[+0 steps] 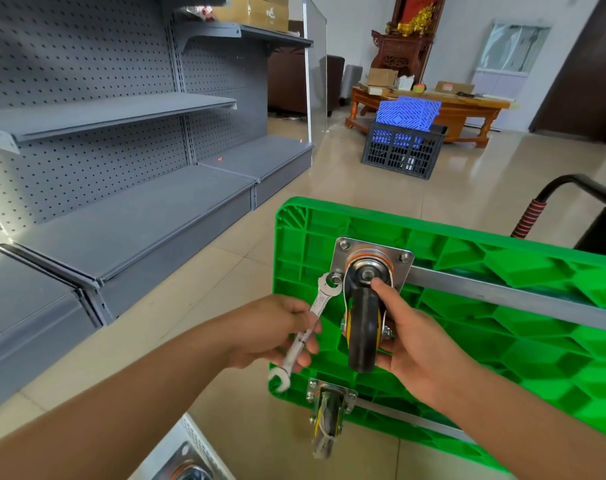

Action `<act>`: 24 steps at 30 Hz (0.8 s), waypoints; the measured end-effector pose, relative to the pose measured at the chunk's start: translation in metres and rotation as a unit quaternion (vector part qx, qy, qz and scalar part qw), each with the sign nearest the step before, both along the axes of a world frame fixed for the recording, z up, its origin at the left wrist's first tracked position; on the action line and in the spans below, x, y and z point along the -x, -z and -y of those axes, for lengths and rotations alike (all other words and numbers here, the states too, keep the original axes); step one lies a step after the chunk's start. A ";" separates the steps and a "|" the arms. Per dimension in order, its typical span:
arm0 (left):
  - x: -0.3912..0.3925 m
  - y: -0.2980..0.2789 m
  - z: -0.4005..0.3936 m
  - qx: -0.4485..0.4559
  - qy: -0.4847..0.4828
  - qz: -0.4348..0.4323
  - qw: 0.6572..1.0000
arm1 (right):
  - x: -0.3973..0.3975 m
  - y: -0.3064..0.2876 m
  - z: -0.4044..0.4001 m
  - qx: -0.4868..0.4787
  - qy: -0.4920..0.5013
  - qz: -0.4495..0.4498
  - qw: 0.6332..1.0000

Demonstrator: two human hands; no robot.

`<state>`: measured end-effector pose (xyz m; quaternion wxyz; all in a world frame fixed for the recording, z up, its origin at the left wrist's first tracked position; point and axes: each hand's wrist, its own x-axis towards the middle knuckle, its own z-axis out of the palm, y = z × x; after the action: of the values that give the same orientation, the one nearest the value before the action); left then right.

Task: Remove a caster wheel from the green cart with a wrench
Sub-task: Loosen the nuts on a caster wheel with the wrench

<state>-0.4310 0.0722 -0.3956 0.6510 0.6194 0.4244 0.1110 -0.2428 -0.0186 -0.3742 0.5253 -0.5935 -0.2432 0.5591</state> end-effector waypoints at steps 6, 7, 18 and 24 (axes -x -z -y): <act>0.021 -0.046 -0.018 -0.437 0.032 -0.281 0.854 | -0.002 -0.002 0.000 0.001 0.002 -0.011 1.000; 0.022 -0.053 -0.017 -0.483 0.040 -0.321 0.813 | -0.002 -0.002 0.000 0.000 0.001 -0.010 1.000; 0.003 -0.096 -0.007 -0.578 0.096 -0.472 0.658 | -0.002 -0.003 0.000 0.002 0.001 -0.007 1.000; -0.004 -0.089 -0.009 -0.604 0.083 -0.475 0.634 | -0.002 -0.003 0.000 -0.001 0.000 -0.006 1.000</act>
<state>-0.4268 0.0812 -0.3063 -0.1542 0.8743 0.4598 -0.0219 -0.2409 -0.0189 -0.3715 0.5271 -0.5895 -0.2405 0.5629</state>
